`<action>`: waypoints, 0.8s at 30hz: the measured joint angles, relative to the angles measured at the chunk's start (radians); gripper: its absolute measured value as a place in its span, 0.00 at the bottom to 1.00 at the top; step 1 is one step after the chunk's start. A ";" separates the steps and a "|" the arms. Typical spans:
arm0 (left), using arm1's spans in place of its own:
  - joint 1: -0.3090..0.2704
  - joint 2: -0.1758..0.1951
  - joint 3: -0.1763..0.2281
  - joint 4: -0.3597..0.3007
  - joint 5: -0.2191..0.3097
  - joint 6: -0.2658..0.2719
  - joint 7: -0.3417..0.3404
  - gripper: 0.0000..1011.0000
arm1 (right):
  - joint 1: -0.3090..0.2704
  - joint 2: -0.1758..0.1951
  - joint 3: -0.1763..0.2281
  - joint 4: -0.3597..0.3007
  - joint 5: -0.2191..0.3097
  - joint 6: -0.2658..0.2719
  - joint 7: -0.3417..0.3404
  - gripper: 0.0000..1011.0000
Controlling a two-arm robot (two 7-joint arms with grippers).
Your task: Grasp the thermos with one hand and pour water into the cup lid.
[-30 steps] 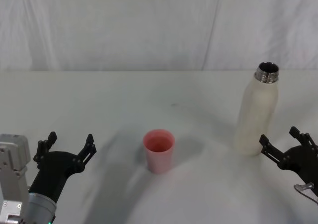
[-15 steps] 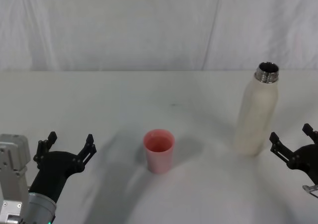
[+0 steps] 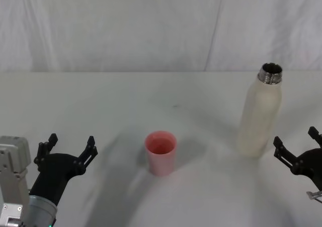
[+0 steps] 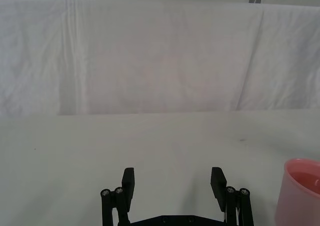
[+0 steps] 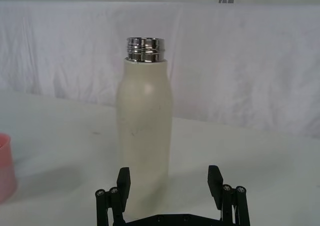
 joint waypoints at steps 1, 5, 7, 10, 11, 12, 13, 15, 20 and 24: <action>0.000 0.000 0.000 0.000 0.000 0.000 0.000 0.99 | -0.002 -0.001 -0.001 -0.003 -0.007 0.002 -0.001 0.99; 0.000 0.000 0.000 0.000 0.000 0.000 0.000 0.99 | -0.005 -0.004 -0.003 -0.009 -0.019 0.005 -0.005 0.99; 0.000 0.000 0.000 0.000 0.000 0.000 0.000 0.99 | -0.005 -0.004 -0.003 -0.009 -0.018 0.005 -0.005 0.99; 0.000 0.000 0.000 0.000 0.000 0.000 0.000 0.99 | -0.004 -0.003 -0.003 -0.008 -0.016 0.005 -0.005 0.99; 0.000 0.000 0.000 0.000 0.000 0.000 0.000 0.99 | -0.004 -0.003 -0.003 -0.008 -0.016 0.005 -0.005 0.99; 0.000 0.000 0.000 0.000 0.000 0.000 0.000 0.99 | -0.003 -0.003 -0.003 -0.007 -0.015 0.005 -0.005 0.99; 0.000 0.000 0.000 0.000 0.000 0.000 0.000 0.99 | -0.003 -0.003 -0.003 -0.007 -0.015 0.005 -0.005 0.99; 0.000 0.000 0.000 0.000 0.000 0.000 0.000 0.99 | -0.003 -0.003 -0.003 -0.006 -0.013 0.005 -0.005 0.99; 0.000 0.000 0.000 0.000 0.000 0.000 0.000 0.99 | -0.003 -0.003 -0.003 -0.005 -0.012 0.005 -0.004 0.99; 0.000 0.000 0.000 0.000 0.000 0.000 0.000 0.99 | -0.002 -0.002 -0.003 -0.004 -0.011 0.004 -0.003 0.99</action>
